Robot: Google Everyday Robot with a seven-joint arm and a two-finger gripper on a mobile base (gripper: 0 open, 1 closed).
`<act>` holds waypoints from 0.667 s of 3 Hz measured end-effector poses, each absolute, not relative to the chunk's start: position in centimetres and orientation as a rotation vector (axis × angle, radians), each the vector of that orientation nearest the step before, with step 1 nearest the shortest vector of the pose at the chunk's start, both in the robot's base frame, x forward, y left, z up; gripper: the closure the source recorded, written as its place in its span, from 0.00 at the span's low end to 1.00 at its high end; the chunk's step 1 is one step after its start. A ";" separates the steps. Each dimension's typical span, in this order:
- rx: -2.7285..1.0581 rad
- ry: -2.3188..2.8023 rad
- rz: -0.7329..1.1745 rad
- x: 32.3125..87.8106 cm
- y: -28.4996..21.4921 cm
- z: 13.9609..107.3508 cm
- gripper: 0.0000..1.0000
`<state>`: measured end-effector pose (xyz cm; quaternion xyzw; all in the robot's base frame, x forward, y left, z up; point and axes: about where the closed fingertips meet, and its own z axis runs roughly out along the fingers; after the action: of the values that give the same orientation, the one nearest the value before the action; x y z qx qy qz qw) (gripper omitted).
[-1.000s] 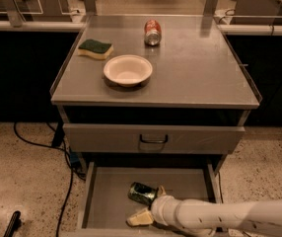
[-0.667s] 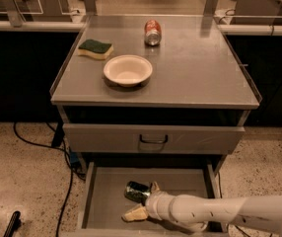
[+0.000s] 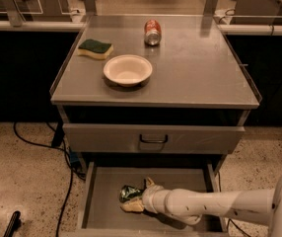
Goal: Pick green can from middle drawer and place on counter
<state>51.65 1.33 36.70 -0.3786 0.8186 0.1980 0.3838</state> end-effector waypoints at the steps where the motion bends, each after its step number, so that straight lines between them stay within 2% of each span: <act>1: -0.965 2.087 0.505 51.7 1.3 36.7 0.42; 2: -0.965 2.087 0.505 51.7 1.3 36.7 0.66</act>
Offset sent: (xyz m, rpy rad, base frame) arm 0.0000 0.0000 0.0000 0.0000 0.0000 0.0000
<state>51.65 1.33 36.70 -0.3786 0.8186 0.1981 0.3838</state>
